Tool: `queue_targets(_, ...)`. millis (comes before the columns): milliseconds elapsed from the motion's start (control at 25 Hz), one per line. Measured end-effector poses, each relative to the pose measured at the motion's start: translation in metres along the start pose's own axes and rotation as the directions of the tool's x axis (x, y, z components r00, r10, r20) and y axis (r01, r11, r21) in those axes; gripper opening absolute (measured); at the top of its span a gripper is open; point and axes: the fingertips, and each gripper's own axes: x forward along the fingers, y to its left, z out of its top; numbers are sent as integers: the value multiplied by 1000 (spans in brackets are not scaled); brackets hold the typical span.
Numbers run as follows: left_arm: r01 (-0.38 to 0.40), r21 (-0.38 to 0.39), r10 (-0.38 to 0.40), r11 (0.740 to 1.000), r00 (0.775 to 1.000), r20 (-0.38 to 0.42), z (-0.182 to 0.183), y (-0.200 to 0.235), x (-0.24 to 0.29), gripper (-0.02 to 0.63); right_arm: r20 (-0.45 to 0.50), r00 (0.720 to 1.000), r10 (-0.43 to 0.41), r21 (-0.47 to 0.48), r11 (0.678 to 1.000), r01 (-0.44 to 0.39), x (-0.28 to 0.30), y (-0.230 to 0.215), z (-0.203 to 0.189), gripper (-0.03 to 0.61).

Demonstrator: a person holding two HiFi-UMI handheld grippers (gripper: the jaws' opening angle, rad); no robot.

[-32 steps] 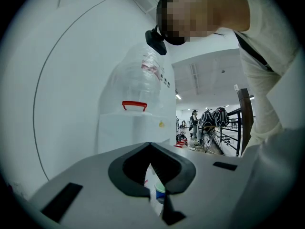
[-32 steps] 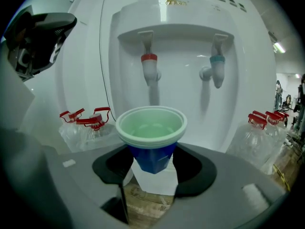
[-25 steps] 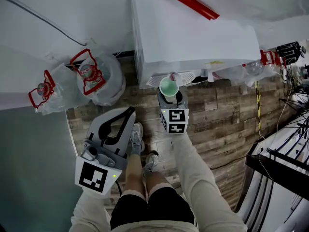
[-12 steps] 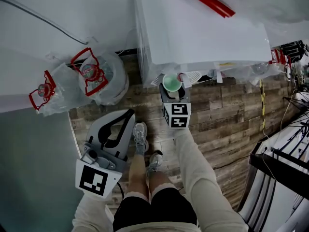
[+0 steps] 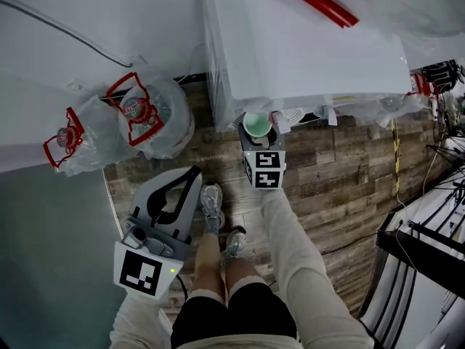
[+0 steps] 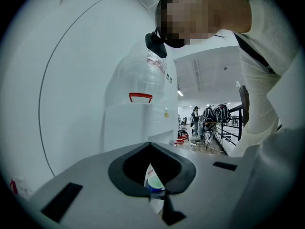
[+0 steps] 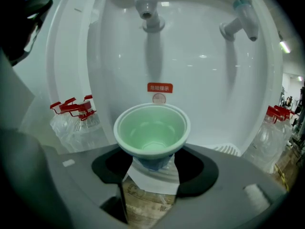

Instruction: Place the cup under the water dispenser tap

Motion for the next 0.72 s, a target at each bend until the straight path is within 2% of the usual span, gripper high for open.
queue_targets(160,6,-3,-6,1000,1000,0,-1,-1,0,5,-15,1000,0,-24,1000,-1,0,3,0,289)
queue_targets(720,34,8,-34,999,999,8,7,-12,4,5,27,999,37,36,999,-38,-16,7,13,362)
